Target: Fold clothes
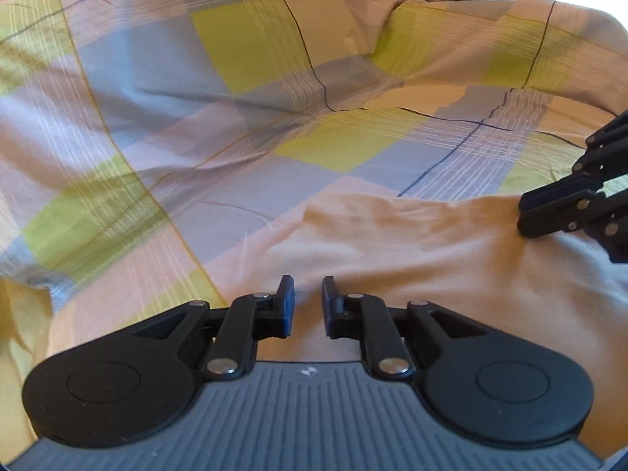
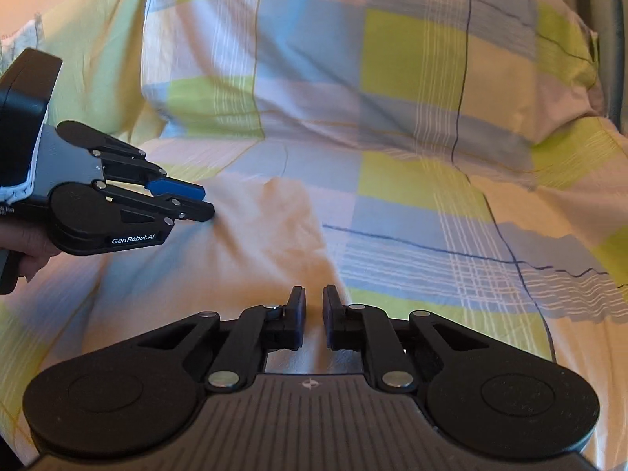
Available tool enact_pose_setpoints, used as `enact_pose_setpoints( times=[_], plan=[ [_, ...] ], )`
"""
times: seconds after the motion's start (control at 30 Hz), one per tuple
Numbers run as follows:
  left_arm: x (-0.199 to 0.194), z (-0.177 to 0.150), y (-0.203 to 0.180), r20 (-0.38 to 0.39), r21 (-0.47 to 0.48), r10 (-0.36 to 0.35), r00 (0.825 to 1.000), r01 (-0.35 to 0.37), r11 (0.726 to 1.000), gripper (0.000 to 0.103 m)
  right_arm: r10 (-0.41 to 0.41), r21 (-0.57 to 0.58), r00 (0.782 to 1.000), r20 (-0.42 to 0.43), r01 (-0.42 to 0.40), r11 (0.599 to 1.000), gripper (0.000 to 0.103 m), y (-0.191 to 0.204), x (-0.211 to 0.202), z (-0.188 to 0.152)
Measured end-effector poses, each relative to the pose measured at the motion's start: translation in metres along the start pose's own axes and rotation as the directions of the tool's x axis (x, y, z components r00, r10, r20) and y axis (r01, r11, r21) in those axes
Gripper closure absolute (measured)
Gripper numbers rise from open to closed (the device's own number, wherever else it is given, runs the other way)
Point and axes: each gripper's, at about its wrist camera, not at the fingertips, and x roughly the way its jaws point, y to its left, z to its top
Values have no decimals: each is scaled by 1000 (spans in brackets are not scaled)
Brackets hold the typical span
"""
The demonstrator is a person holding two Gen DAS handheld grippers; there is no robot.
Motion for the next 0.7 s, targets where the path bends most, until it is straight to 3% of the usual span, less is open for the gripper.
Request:
enact_pose_setpoints(
  times=[0.07, 0.13, 0.27, 0.37, 0.43, 0.53, 0.6, 0.63, 0.7],
  plan=[
    [-8, 2, -1, 40, -31, -71, 997, 73, 997, 91, 66, 14, 998, 7, -66, 998, 88, 0, -2, -1],
    [-8, 3, -12, 43, 6, -120, 992, 120, 993, 91, 116, -29, 993, -21, -116, 993, 88, 8, 3, -3],
    [3, -6, -22, 9, 107, -33, 999, 32, 994, 90, 53, -18, 998, -22, -53, 998, 88, 5, 7, 0],
    [5, -6, -8, -11, 45, 77, 997, -76, 996, 90, 31, 29, 1000, -3, -31, 999, 88, -4, 6, 3],
    [1, -7, -1, 12, 5, 62, 998, -62, 998, 92, 73, 39, 997, 9, -74, 996, 85, -3, 6, 4],
    [-7, -3, -4, 77, -4, -65, 995, 65, 998, 91, 139, -44, 990, -30, -140, 989, 85, 13, 17, 5],
    [-1, -2, -15, 46, 52, -86, 995, 84, 995, 90, 124, -85, 992, -36, -127, 988, 85, 16, 26, 7],
    [4, -5, -20, 23, 89, -61, 998, 59, 994, 90, 106, -69, 993, -42, -109, 992, 84, 11, 30, 10],
    [7, -7, -16, 24, 79, -31, 999, 29, 996, 88, 12, -22, 999, -31, -13, 1000, 85, -6, 37, 15]
  ],
)
